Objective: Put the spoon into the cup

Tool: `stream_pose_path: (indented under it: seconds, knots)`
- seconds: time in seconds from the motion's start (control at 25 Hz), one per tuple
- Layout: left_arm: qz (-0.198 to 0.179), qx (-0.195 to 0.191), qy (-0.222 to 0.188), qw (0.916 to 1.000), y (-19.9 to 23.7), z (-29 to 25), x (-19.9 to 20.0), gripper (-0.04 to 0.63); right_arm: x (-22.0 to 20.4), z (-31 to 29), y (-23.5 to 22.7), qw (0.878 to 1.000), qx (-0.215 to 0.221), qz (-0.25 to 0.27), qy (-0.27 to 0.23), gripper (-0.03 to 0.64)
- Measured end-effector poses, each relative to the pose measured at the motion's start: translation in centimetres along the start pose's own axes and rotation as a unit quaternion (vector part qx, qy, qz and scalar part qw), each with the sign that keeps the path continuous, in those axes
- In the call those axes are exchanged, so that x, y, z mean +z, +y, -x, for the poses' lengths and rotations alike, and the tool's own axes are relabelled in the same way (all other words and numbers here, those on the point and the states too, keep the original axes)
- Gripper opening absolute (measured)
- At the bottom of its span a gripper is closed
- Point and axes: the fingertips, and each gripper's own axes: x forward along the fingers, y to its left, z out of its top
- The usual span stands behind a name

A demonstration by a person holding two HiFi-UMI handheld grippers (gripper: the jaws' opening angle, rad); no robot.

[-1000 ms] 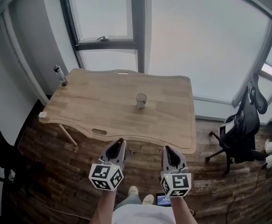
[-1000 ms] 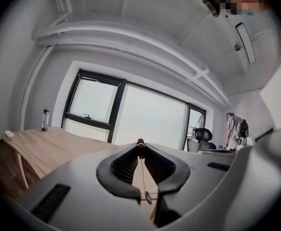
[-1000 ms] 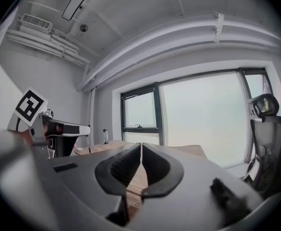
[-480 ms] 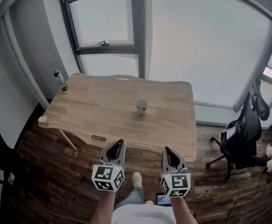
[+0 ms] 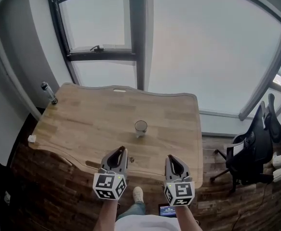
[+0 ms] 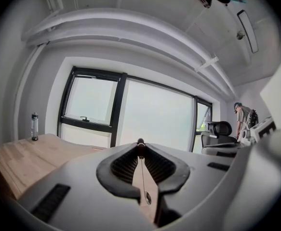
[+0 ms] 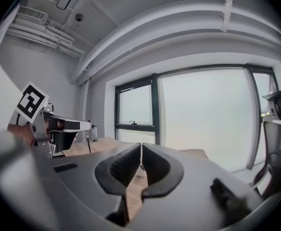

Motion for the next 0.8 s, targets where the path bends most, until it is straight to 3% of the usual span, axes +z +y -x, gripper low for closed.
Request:
stream_pose_path:
  seconds: [0.44,0.8]
  knots:
    - [0.005,-0.034,0.012,0.9993,5.6,-13.6,2.3,0.048,1.8,-12.0,-4.9,0.999,-0.05,0.003,0.011,0.032]
    - [0.011,-0.063,0.016,0.9978,8.0,-19.2,2.5,0.049,1.0,-16.6,-6.9,0.996,-0.084,-0.004,0.024,0.032]
